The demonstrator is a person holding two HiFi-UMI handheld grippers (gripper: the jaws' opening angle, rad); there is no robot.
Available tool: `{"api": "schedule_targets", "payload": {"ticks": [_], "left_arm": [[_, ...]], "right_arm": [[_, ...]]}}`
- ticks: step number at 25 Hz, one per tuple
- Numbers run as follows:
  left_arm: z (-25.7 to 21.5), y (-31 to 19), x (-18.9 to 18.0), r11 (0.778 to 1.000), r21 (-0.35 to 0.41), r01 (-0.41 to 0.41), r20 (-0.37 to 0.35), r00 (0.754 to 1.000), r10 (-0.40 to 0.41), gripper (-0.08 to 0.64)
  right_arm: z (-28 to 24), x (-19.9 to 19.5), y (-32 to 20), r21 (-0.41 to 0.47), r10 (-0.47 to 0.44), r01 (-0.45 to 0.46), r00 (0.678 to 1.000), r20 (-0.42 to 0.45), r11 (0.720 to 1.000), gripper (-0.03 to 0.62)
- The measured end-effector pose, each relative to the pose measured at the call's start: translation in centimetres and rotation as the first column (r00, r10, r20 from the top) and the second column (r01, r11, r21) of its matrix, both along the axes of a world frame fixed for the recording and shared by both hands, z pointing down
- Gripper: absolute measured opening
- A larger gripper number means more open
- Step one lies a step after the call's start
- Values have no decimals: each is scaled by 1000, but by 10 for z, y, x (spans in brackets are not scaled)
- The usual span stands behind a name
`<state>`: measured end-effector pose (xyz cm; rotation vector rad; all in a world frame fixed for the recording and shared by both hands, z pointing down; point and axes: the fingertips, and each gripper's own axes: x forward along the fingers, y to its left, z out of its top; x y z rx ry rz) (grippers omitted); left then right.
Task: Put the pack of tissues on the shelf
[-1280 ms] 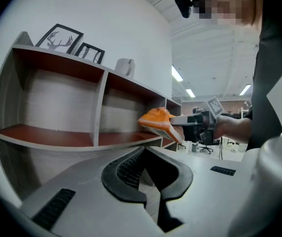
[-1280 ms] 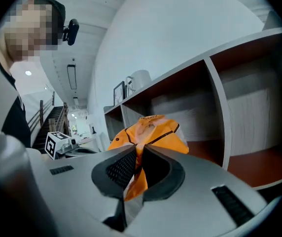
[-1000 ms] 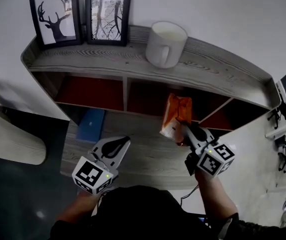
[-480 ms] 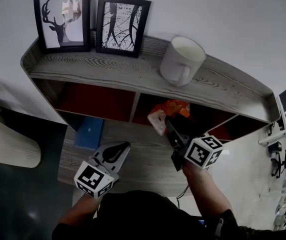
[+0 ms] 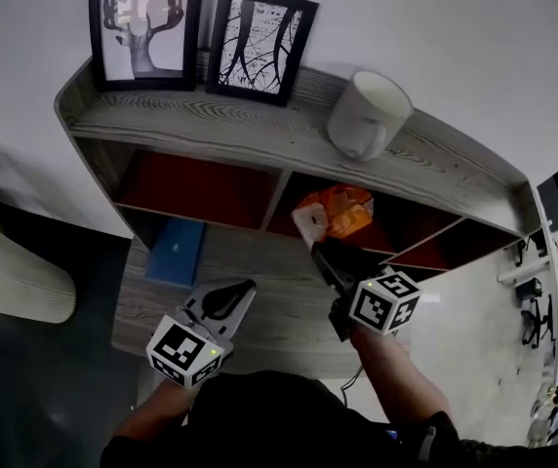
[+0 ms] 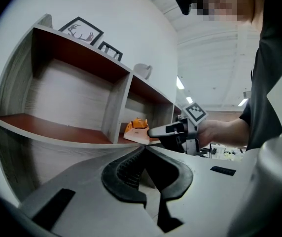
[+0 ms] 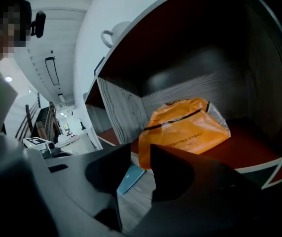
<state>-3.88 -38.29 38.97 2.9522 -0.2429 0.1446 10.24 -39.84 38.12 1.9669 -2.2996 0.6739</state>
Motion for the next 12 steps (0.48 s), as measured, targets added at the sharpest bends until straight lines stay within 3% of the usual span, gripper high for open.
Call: {"api": "schedule_targets", "payload": {"ticks": [6,12], "left_arm": [[2,13,-13,1000,-5,0,-2,1000,0,14],[1,24,-17,1000,20,15,22,1000,-16,14]], "right_arm": [[-1,-10,-23,21,-1,2,999,-49,1000,123],[-24,-16,7,101,-31,36,998,-58,994,119]]}}
